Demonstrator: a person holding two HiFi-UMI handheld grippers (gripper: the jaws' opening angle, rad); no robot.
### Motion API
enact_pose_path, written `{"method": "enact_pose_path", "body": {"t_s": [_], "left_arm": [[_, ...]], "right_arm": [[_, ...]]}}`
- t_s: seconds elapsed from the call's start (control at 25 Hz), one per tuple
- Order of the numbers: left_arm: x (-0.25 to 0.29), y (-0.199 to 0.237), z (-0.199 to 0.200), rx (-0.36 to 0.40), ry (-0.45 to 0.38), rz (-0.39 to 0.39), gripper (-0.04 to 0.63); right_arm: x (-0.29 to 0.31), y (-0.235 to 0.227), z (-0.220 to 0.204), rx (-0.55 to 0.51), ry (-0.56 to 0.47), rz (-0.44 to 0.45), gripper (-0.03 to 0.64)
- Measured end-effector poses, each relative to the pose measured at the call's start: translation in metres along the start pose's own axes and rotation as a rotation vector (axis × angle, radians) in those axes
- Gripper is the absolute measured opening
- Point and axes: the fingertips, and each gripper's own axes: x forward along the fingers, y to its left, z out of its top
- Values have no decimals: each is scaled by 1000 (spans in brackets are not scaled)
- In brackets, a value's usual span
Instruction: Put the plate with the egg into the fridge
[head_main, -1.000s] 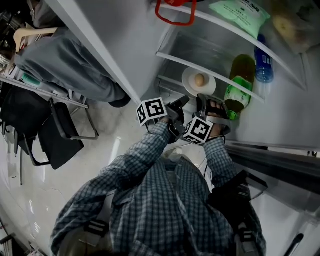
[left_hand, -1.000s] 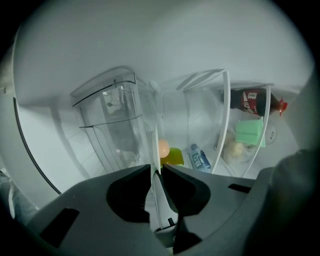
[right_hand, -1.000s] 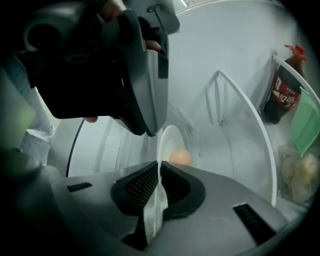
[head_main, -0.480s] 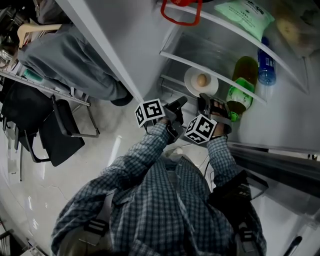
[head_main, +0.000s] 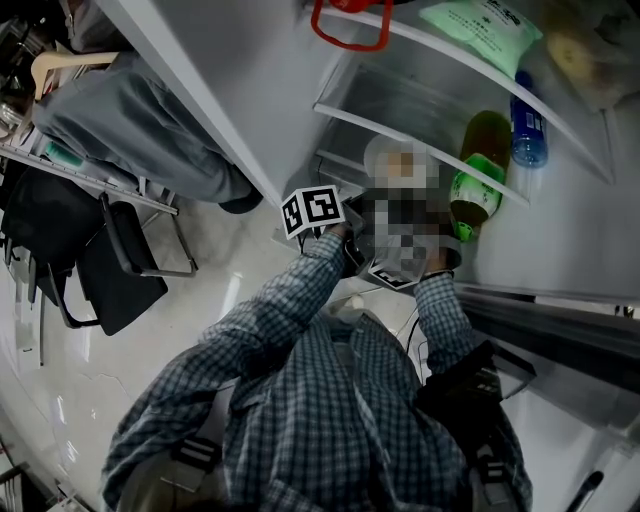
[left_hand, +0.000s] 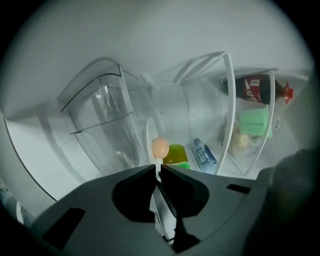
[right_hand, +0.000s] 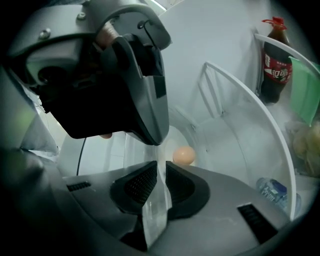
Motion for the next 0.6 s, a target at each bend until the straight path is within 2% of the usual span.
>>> {"method": "enact_pose_path", "body": {"t_s": [0.4,0.52,0.6], "left_arm": [[5,4,-2,30,12,24,28],[0,1,-3,70,10,23,14],[-5,-4,-4,120,11,20,8]], "right_arm": [[-13,-5,3,47,-53,-17,38],[-24,-10,4,124,-85,-25,37],[-32,-14,6,228,-115,-11,34]]}}
